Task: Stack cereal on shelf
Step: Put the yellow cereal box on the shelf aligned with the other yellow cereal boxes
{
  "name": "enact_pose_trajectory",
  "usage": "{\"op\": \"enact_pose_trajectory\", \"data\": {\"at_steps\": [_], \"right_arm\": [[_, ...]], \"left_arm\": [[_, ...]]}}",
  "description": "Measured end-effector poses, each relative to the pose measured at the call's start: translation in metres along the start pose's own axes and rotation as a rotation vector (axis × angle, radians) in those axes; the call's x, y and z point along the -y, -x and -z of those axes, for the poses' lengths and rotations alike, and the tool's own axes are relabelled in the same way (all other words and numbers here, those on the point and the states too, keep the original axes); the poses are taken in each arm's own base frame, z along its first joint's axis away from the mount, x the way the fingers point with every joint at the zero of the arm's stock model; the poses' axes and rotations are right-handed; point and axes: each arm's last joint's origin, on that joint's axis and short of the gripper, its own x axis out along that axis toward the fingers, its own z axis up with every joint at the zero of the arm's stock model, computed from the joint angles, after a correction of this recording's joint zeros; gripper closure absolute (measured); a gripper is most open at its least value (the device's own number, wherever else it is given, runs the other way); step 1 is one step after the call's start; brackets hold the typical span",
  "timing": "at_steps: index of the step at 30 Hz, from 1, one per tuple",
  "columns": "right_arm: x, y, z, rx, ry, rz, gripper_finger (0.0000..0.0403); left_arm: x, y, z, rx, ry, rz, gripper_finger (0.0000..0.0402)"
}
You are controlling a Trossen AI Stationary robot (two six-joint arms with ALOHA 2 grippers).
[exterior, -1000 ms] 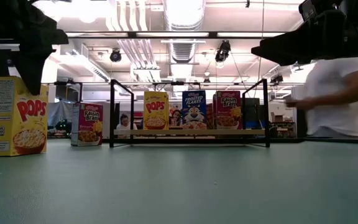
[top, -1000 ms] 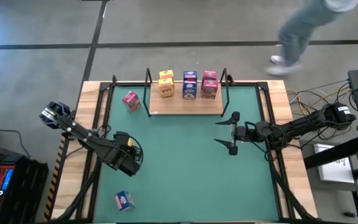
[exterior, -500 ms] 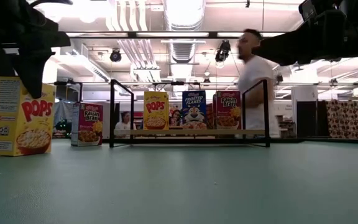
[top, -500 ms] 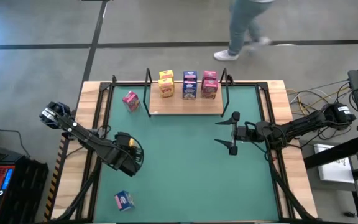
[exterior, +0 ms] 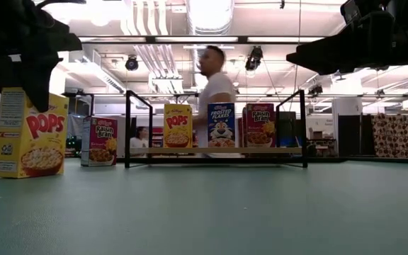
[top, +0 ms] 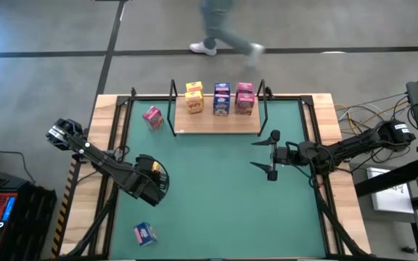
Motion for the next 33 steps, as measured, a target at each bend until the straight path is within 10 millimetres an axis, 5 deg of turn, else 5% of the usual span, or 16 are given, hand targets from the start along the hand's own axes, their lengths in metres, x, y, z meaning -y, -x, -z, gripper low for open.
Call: {"op": "enact_pose_trajectory", "data": {"at_steps": [22, 33], "right_arm": [[0.0, 0.0, 0.0, 0.0, 0.0, 0.0, 0.0076], [0.0, 0.0, 0.0, 0.0, 0.0, 0.0, 0.0076]], "left_arm": [[0.021, 0.013, -0.002, 0.018, -0.056, 0.191, 0.0244], [0.053, 0.035, -0.017, 0.12, -0.251, 0.327, 0.0244]]}}
